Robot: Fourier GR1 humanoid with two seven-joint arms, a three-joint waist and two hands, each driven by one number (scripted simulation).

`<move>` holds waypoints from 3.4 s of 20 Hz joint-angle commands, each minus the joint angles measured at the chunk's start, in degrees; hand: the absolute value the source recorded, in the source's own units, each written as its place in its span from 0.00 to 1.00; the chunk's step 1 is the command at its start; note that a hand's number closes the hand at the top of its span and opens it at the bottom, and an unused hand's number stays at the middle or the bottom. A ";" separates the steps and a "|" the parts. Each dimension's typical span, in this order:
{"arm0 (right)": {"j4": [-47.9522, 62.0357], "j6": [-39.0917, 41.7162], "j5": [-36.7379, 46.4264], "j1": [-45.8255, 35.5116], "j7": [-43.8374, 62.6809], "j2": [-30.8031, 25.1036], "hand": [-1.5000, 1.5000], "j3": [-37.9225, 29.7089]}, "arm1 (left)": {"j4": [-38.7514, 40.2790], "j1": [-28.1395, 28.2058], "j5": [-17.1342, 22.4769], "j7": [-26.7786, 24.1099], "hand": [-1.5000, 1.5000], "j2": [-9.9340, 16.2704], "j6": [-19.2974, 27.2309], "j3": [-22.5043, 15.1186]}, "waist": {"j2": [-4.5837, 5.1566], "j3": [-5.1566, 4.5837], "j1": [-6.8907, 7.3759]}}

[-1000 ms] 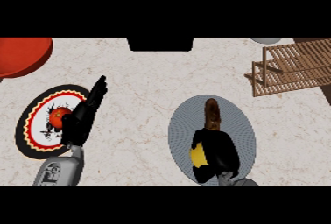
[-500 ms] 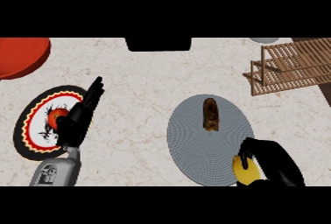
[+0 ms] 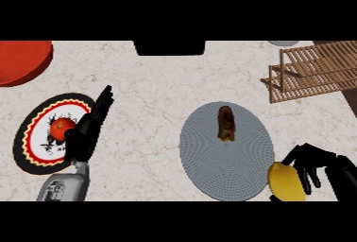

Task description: Pick the lemon from the placemat and place it in the tiered shelf

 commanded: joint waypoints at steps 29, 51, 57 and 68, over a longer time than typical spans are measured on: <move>12.86 -2.88 -9.52 -40.66 22.83 -23.29 1.00 -29.33 | -1.28 -1.36 -0.48 2.22 0.50 -0.46 -0.43 0.18 | 0.27 -0.01 1.52; 47.91 -22.46 8.83 -52.92 -7.36 -25.39 1.00 -19.19 | 2.78 -3.22 -1.45 -0.67 0.50 -2.27 -0.22 -0.66 | 0.52 0.02 2.01; 62.31 -27.09 5.45 -58.71 -12.79 -24.60 1.00 -24.40 | -1.71 -1.14 -1.59 2.92 0.50 -2.61 -0.02 -1.50 | 0.45 0.06 2.24; 81.82 -24.79 -5.46 -67.02 -28.43 -26.33 1.00 -30.66 | -1.79 -1.01 -1.55 1.51 0.50 -1.37 -1.06 -1.01 | 0.57 0.06 2.34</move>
